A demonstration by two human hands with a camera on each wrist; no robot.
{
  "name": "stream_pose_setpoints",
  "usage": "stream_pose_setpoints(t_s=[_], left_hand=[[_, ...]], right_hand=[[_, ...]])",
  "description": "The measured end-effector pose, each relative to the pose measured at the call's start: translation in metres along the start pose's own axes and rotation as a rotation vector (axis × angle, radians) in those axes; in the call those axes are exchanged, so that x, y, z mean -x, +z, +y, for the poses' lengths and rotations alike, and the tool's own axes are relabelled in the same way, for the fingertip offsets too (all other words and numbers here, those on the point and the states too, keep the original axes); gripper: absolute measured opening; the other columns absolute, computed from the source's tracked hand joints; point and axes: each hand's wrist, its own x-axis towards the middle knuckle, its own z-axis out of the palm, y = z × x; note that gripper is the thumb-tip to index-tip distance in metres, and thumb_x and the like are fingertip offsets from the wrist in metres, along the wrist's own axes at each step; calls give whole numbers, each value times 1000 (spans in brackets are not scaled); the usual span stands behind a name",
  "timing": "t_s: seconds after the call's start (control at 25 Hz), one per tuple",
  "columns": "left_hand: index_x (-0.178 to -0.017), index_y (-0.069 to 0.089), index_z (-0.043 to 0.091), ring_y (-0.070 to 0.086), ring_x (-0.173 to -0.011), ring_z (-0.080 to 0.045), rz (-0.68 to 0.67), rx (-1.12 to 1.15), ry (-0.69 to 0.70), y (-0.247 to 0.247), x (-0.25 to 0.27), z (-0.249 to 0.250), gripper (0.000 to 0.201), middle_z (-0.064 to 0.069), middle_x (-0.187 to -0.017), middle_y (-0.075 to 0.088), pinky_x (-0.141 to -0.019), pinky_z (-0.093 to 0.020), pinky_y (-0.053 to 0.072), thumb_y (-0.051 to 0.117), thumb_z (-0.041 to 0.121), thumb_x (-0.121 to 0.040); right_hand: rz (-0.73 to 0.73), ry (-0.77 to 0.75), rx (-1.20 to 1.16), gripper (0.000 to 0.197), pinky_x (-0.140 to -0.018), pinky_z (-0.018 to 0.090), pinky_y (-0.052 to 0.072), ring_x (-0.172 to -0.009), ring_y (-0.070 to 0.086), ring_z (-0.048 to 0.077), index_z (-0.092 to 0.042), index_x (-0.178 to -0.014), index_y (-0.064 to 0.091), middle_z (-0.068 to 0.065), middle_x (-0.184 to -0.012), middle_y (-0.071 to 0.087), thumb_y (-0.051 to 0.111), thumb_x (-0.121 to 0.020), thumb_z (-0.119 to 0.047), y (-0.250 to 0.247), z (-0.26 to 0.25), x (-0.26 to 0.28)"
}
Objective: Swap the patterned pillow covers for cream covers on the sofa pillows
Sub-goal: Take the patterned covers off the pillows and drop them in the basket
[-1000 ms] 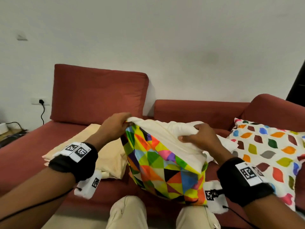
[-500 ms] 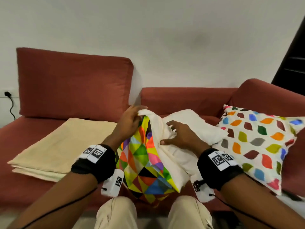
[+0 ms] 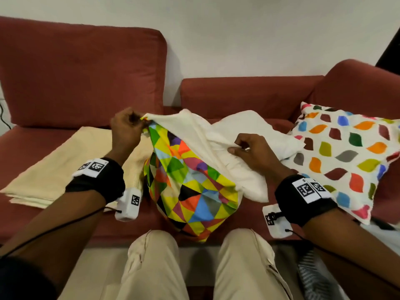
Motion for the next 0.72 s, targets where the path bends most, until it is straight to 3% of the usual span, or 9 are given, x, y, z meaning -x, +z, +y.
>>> stream_pose_setpoints(t_s=[0.04, 0.12, 0.2, 0.24, 0.32, 0.44, 0.56, 0.64, 0.72], left_hand=[[-76, 62, 19, 54, -58, 3, 10, -49, -64, 1, 8, -11, 17, 7, -65, 61, -62, -35, 51, 75, 8, -74], [-77, 59, 21, 63, -61, -11, -25, -102, -128, 13, 28, -25, 21, -1, -71, 64, -66, -41, 55, 71, 4, -77], [-78, 57, 22, 66, -66, -22, -104, -95, -92, 34, 39, -22, 23, -2, -76, 65, -66, -43, 56, 64, 0, -77], [-80, 57, 20, 66, -69, -23, -136, -78, -62, 44, 41, -15, 22, -1, -77, 65, -66, -42, 57, 61, -2, -78], [-85, 60, 14, 66, -77, -21, -181, -27, -54, 56, 43, -1, 17, 0, -82, 66, -72, -42, 57, 62, -3, -80], [-113, 57, 11, 59, -104, -23, -207, -4, -143, 63, 68, -3, 36, -8, -115, 60, -92, -39, 49, 72, 10, -81], [-134, 39, 0, 40, -126, -37, -127, -155, -491, 57, 107, -25, 73, -22, -137, 36, -103, -42, 35, 74, 38, -82], [-139, 34, 1, 38, -130, -43, -177, -227, -868, 53, 134, -60, 94, -24, -142, 33, -107, -46, 35, 64, 65, -78], [-136, 50, 15, 52, -121, -44, -346, 59, -1158, 55, 161, -86, 110, -19, -140, 48, -100, -56, 44, 53, 92, -58]], right_hand=[[10, 41, 1, 28, -59, 23, 37, -58, 48, 9, -21, -66, 53, -6, -61, 53, 76, -82, -19, -2, 8, 1], [5, 111, 64, 23, -60, 23, 37, -59, 49, 8, -15, -71, 56, -5, -65, 55, 77, -81, -16, -2, 18, 0], [-15, 114, 98, 21, -70, 30, 44, -71, 56, 15, -10, -90, 60, 1, -82, 61, 77, -77, -9, 0, 13, -9], [-25, 105, 75, 35, -79, 33, 48, -84, 58, 17, -9, -105, 60, 1, -96, 61, 78, -75, -9, 0, 6, -16], [-63, 185, -8, 71, -96, 32, 42, -111, 51, 15, -12, -136, 46, -3, -119, 52, 82, -75, -23, 2, -10, -28], [-80, 394, -35, 92, -103, 34, 40, -127, 49, 21, -17, -143, 37, 0, -137, 52, 73, -72, -64, 18, -7, -31], [-67, 582, 103, 114, -106, 47, 40, -130, 48, 32, -18, -143, 37, 9, -141, 51, 46, -60, -95, 22, 12, 0], [-83, 665, 169, 114, -108, 45, 38, -133, 45, 33, -12, -145, 34, 14, -146, 47, 45, -65, -92, 16, 27, 22], [-47, 646, 100, 90, -101, 40, 43, -125, 52, 34, -8, -133, 50, 16, -136, 56, 54, -76, -78, 17, 39, 39]])
